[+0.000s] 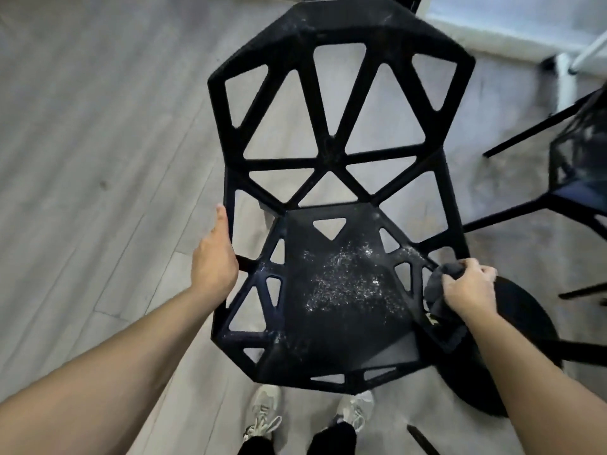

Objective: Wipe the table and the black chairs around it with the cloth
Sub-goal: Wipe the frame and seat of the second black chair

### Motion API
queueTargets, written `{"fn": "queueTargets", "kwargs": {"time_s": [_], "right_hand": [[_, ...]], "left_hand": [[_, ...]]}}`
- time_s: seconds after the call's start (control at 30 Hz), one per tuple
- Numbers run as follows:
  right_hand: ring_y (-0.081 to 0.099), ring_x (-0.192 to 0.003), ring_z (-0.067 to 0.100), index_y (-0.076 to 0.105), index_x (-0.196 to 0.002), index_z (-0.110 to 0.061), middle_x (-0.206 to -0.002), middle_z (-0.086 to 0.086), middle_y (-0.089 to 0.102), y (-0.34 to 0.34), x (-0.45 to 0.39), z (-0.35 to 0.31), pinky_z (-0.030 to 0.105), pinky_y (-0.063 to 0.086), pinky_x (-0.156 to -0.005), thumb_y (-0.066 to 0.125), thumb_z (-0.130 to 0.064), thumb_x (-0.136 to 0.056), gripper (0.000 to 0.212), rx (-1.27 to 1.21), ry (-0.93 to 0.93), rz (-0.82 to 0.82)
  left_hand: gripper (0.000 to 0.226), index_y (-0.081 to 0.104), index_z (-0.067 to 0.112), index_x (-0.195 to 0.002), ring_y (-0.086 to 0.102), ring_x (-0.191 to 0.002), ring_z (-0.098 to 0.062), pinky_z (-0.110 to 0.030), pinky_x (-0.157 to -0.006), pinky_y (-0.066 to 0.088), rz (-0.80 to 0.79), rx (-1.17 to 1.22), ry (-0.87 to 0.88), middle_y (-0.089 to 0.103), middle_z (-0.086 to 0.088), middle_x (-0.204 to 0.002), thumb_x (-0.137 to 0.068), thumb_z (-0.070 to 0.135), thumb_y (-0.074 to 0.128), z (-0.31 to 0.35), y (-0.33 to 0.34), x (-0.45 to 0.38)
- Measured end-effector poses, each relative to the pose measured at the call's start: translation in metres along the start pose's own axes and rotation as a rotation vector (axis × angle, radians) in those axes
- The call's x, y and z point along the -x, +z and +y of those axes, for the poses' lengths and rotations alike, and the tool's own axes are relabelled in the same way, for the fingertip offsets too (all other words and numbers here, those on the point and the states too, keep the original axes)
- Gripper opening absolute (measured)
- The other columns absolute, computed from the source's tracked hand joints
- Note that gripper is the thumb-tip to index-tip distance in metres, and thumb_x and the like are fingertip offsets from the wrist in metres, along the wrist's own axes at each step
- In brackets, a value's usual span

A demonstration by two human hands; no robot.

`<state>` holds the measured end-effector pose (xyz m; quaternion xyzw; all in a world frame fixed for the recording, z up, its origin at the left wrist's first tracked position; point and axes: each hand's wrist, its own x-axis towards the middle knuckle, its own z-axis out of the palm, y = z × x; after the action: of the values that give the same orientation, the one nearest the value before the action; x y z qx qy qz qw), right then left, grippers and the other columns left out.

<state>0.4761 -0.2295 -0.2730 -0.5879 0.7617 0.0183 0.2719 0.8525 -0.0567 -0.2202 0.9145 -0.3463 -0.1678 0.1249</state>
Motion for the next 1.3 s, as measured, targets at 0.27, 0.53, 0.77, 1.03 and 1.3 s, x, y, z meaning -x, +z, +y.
{"fn": "queueTargets", "kwargs": {"time_s": [0.27,0.53,0.77,1.03,1.3], "right_hand": [[0.058,-0.097,0.04,0.055,-0.118,-0.017,-0.136,0.013,0.035,0.007,0.06,0.048,0.045,0.049,-0.093,0.065,-0.022,-0.094,0.027,-0.093,0.148,-0.003],[0.048,-0.113,0.032,0.055,-0.114,-0.024,-0.135,0.016,0.042,-0.007,0.102,0.023,0.044,0.043,-0.101,0.072,-0.019,-0.088,0.031,-0.391,0.217,0.201],[0.063,-0.097,0.027,0.072,-0.109,-0.018,-0.109,0.011,0.069,-0.031,0.116,-0.054,0.038,0.049,-0.092,0.085,-0.038,-0.078,0.038,-0.879,0.346,0.007],[0.071,-0.087,0.026,0.068,-0.113,-0.007,-0.104,0.018,0.07,-0.104,0.083,-0.146,0.036,0.056,-0.08,0.042,-0.03,-0.1,0.037,-1.773,0.195,-0.544],[0.066,-0.112,0.005,0.063,-0.133,-0.027,-0.121,-0.01,0.069,-0.167,0.064,-0.219,0.02,0.053,-0.093,0.067,-0.019,-0.096,0.037,-1.157,-0.504,0.402]], "left_hand": [[0.081,0.007,0.025,-0.16,0.05,-0.083,-0.031,-0.044,-0.073,0.043,-0.017,-0.052,0.054,0.057,-0.014,-0.097,-0.091,-0.009,0.033,0.012,0.006,0.003],[0.075,0.014,0.014,-0.157,0.053,-0.116,-0.033,-0.04,-0.086,0.045,-0.183,-0.027,0.078,0.045,-0.012,-0.141,-0.092,0.007,0.051,0.027,-0.008,-0.005],[0.058,0.038,0.013,-0.15,0.049,-0.124,-0.027,-0.039,-0.105,0.042,0.072,-0.022,0.431,0.049,-0.006,-0.143,-0.094,0.013,0.054,0.09,-0.057,-0.029],[0.042,0.045,0.008,-0.141,0.048,-0.123,-0.032,-0.045,-0.105,0.041,0.407,-0.004,0.582,0.054,-0.012,-0.136,-0.101,0.018,0.046,0.17,-0.11,-0.103],[0.03,0.05,0.021,-0.096,0.049,-0.075,-0.025,-0.04,-0.074,0.036,0.393,0.051,0.462,0.056,0.003,-0.081,-0.107,0.033,0.024,0.174,-0.084,-0.13]]}}
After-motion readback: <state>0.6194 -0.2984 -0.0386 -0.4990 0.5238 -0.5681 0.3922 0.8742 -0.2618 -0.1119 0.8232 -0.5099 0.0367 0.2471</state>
